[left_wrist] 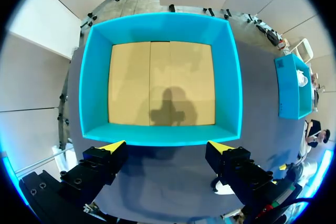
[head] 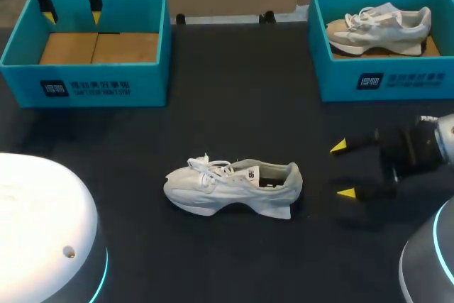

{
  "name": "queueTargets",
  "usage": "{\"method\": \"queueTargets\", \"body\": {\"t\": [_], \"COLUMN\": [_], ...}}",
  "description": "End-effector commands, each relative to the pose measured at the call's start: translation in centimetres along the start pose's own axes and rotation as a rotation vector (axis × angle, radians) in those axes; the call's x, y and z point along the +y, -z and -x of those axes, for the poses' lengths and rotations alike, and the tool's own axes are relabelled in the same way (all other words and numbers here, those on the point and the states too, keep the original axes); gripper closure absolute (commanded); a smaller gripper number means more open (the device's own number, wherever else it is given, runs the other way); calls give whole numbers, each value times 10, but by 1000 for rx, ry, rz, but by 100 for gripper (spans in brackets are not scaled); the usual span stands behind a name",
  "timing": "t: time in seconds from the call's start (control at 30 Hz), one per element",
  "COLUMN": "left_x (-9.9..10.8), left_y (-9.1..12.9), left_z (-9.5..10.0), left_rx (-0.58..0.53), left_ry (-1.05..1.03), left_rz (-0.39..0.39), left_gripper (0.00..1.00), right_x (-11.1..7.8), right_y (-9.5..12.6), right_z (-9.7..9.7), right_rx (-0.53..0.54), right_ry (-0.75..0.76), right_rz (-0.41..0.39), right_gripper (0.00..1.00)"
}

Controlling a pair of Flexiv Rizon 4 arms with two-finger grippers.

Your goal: Take the shoe out of the shoebox, open the shoe tongue, remove and reinsert the insole, then place the shoe into the shoebox

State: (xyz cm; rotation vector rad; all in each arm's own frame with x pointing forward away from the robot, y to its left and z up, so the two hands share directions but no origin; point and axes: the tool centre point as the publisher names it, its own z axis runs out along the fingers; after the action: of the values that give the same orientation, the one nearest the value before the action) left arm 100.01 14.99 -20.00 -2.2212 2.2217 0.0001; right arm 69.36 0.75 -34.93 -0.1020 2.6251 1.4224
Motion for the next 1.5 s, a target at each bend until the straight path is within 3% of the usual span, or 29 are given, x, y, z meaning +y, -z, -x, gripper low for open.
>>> {"method": "queueTargets", "body": {"t": [0.03, 0.27, 0.37, 1.1, 1.2, 1.5], "left_x": [0, 0, 0, 0, 0, 0], "left_y": [0, 0, 0, 0, 0, 0], "left_z": [0, 0, 0, 0, 0, 0], "left_rx": [0, 0, 0, 0, 0, 0], "left_ry": [0, 0, 0, 0, 0, 0], "left_rz": [0, 0, 0, 0, 0, 0], "left_gripper": [0, 0, 0, 0, 0, 0], "right_x": [-13, -24, -28, -28, -24, -17], "right_y": [-15, -22, -21, -21, -22, -30], "right_z": [7, 8, 12, 12, 10, 2], "right_rx": [34, 42, -18, -18, -70, -85], "right_ry": [-12, -33, -57, -57, -64, -83], "right_rz": [8, 26, 1, 1, -8, 4], "right_gripper": [0, 0, 0, 0, 0, 0]}}
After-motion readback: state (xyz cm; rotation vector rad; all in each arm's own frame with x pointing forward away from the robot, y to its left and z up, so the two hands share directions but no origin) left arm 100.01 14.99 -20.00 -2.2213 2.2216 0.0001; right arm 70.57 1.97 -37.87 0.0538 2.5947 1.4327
